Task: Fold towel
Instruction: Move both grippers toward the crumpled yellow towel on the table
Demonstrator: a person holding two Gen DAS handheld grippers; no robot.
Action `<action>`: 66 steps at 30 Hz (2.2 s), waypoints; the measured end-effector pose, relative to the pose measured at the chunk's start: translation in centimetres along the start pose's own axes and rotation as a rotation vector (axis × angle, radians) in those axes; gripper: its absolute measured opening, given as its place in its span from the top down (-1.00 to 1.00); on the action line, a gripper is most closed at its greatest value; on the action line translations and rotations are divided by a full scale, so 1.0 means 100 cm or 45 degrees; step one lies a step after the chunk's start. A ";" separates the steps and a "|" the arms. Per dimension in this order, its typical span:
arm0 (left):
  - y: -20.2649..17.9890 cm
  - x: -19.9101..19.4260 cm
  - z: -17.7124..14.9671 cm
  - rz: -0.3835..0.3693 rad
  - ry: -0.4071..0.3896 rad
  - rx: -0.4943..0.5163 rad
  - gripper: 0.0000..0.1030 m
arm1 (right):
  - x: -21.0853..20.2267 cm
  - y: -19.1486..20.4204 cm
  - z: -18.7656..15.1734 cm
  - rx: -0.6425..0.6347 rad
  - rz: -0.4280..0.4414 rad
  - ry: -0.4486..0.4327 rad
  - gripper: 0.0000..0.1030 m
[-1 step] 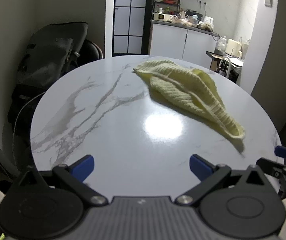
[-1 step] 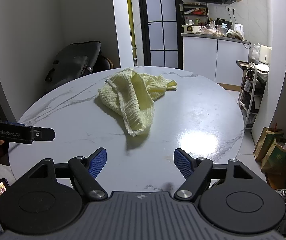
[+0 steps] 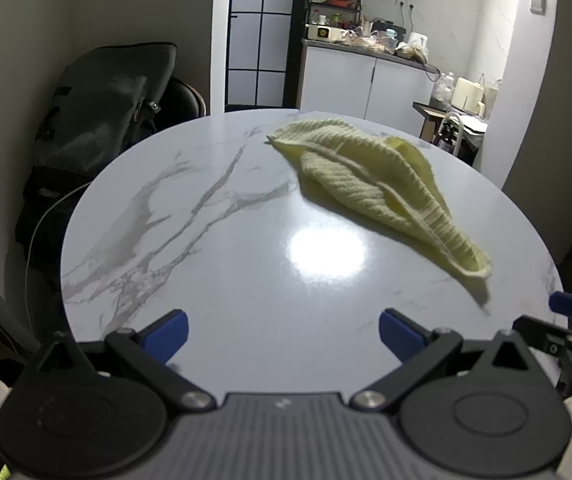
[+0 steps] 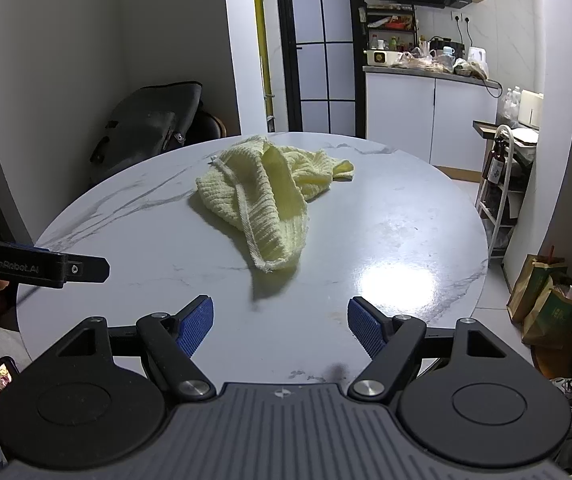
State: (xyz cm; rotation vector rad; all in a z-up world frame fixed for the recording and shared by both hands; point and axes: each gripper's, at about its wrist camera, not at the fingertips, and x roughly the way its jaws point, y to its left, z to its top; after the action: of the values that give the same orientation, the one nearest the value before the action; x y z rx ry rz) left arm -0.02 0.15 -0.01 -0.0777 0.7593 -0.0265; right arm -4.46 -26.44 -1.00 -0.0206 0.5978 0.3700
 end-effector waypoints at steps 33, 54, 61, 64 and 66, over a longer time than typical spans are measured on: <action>0.013 0.001 -0.003 -0.037 -0.046 -0.031 -0.98 | 0.011 0.008 0.008 -0.046 0.102 0.016 -0.52; 0.032 -0.004 0.004 -0.048 -0.071 0.016 -0.89 | 0.023 0.018 0.022 -0.082 0.089 0.041 -0.50; 0.041 -0.005 0.016 -0.058 -0.057 0.057 -0.76 | 0.025 0.023 0.036 -0.116 0.076 0.031 -0.28; 0.043 -0.005 0.020 -0.069 -0.040 0.091 -0.72 | 0.026 0.024 0.040 -0.123 0.072 0.052 -0.21; 0.046 -0.006 0.024 -0.076 -0.031 0.099 -0.70 | 0.026 0.023 0.043 -0.118 0.062 0.069 -0.20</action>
State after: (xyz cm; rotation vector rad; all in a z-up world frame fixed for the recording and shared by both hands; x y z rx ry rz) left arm 1.21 4.94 1.77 -0.0266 0.7308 -0.1116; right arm -0.94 -22.84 1.31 -0.1056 0.6355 0.4455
